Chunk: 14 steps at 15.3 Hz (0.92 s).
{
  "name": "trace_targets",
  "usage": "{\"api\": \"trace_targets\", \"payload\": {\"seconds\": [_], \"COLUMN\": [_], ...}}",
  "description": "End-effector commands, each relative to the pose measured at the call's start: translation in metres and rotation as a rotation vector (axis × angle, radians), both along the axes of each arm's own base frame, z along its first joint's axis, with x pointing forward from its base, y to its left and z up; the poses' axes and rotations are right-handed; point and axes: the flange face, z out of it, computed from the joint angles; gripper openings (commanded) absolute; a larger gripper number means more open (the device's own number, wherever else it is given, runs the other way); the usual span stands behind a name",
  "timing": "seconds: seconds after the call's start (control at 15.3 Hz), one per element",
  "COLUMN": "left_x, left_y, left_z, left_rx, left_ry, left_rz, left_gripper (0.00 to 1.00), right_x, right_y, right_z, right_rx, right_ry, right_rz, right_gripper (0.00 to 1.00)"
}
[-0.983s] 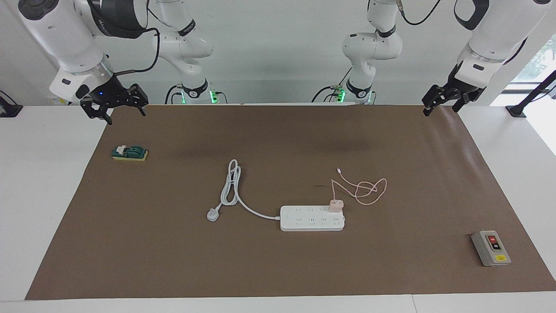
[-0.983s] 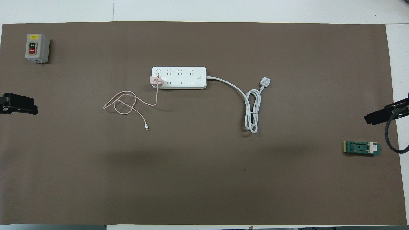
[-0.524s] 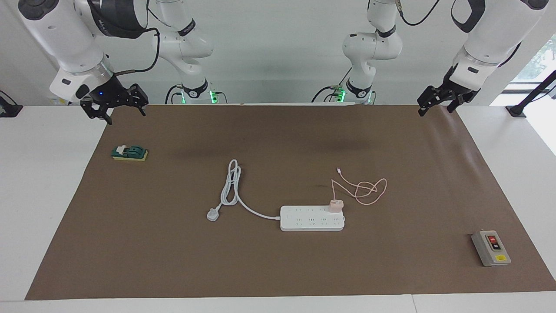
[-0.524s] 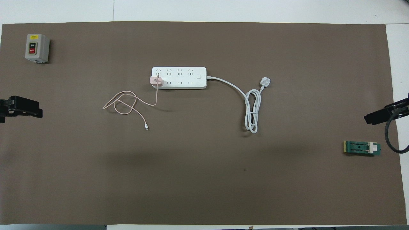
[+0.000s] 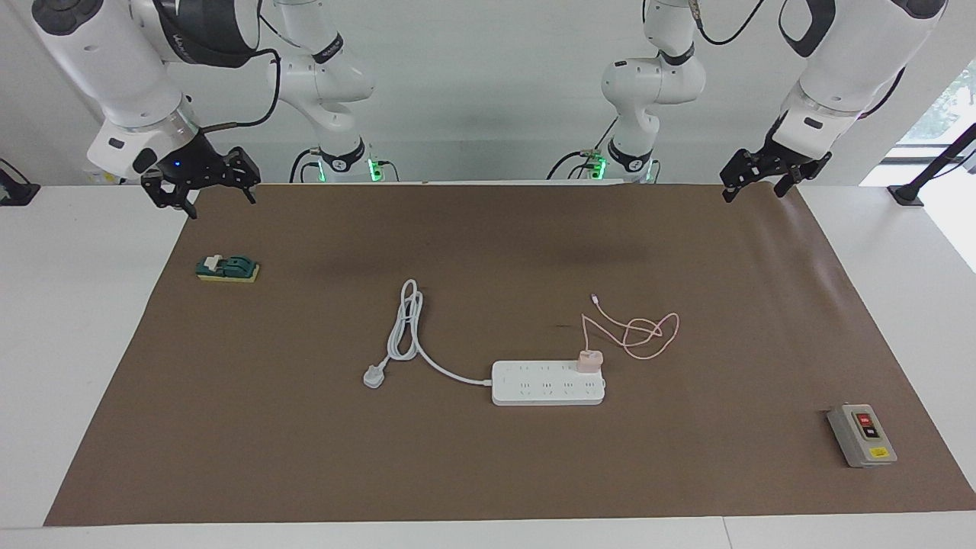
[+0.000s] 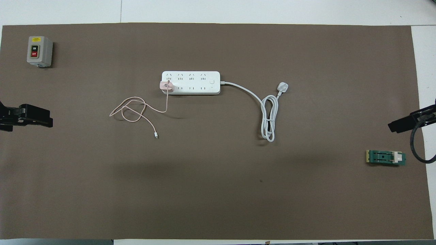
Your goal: Plug charger into power strip
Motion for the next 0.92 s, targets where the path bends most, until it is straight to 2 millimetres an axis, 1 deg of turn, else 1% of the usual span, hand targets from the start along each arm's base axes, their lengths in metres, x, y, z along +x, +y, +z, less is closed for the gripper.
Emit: {"api": "trace_targets", "payload": {"seconds": [0.0,0.13,0.26,0.46,0.72,0.85], "left_x": [-0.008,-0.009,-0.007,-0.004,-0.005,-0.006], "left_y": [0.006,0.008,0.007,-0.005,-0.010,-0.010], "left_z": [0.000,0.000,0.000,0.002,0.001,0.001], "left_rx": [-0.007,-0.007,-0.016,-0.054,-0.055,-0.058], "left_ry": [0.015,0.024,0.015,-0.001,0.003,0.004], "left_rz": [0.016,0.014,0.012,-0.013,-0.057,-0.088], "left_gripper": [1.00,1.00,1.00,1.00,1.00,1.00], "right_x": [-0.004,-0.004,-0.004,-0.004,-0.004,-0.004], "right_y": [0.000,0.001,0.001,0.001,0.001,0.001], "right_z": [0.001,0.001,0.001,0.001,0.001,0.001], "right_rx": [-0.013,-0.013,-0.012,-0.013,-0.013,-0.013], "right_ry": [0.009,0.009,0.009,0.009,0.009,0.009], "right_rz": [0.012,0.014,0.014,0.014,0.014,0.014], "right_gripper": [1.00,1.00,1.00,1.00,1.00,1.00]}}
